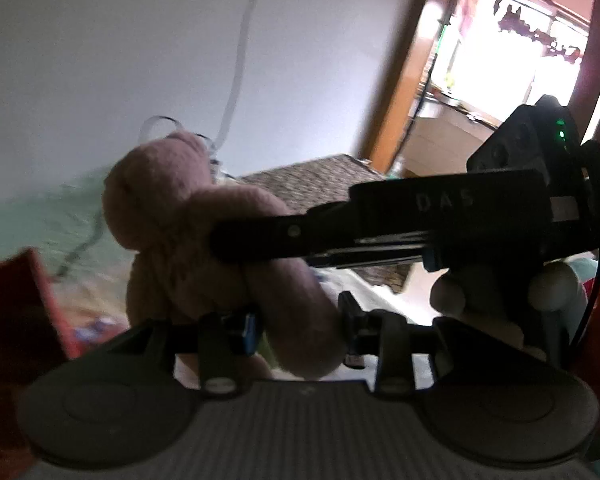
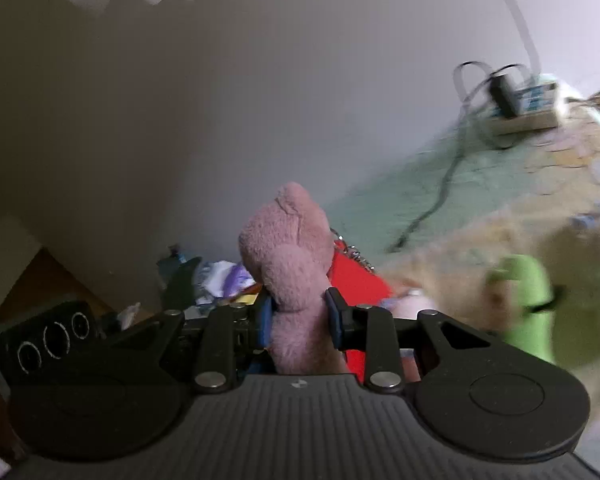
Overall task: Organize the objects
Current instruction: 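Carry the teddy bear with the right gripper over the red box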
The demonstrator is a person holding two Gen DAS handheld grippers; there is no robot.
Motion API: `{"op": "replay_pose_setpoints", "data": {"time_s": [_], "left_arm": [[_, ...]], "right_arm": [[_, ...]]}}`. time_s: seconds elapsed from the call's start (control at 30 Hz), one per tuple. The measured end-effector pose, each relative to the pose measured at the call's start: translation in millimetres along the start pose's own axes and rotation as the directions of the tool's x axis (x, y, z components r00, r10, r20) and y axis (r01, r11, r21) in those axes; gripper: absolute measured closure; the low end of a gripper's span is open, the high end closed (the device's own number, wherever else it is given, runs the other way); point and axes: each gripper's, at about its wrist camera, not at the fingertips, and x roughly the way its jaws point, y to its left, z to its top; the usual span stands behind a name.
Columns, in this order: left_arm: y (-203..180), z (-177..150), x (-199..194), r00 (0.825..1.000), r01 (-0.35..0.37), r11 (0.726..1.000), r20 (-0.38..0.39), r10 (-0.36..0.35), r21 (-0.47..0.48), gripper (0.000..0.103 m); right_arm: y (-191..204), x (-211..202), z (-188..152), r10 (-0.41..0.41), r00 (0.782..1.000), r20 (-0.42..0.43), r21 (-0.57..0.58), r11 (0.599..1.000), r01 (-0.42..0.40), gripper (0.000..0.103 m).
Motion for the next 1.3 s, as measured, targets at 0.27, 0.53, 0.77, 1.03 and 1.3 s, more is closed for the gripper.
{"op": "replay_pose_setpoints", "data": {"time_s": [0.27, 0.53, 0.77, 1.03, 1.3], "left_arm": [[58.3, -7.2, -45.7, 0.991, -0.134, 0.991, 0.019, 0.135, -0.018, 0.067], [119.0, -29.8, -50.3, 0.978, -0.207, 0.974, -0.045, 0.203, -0.092, 0.066], [156.5, -54.8, -39.3, 0.964, -0.25, 0.957, -0.131, 0.231, -0.145, 0.066], [192.1, -81.9, -45.1, 0.948, -0.292, 0.937, -0.189, 0.257, -0.193, 0.065], [204.2, -93.2, -42.5, 0.938, -0.32, 0.923, -0.211, 0.276, -0.214, 0.058]], "right_arm": [[31.1, 82.5, -0.3, 0.078, 0.995, -0.054, 0.02, 0.997, -0.077, 0.073], [38.9, 158.1, -19.2, 0.034, 0.991, -0.129, 0.063, 0.998, -0.025, 0.073], [40.1, 202.2, -39.3, -0.038, 0.975, -0.218, 0.097, 0.993, 0.061, 0.073], [49.4, 239.1, -54.3, -0.074, 0.951, -0.3, 0.087, 0.991, 0.105, 0.073], [42.9, 256.9, -58.2, -0.097, 0.936, -0.338, 0.104, 0.985, 0.14, 0.073]]}}
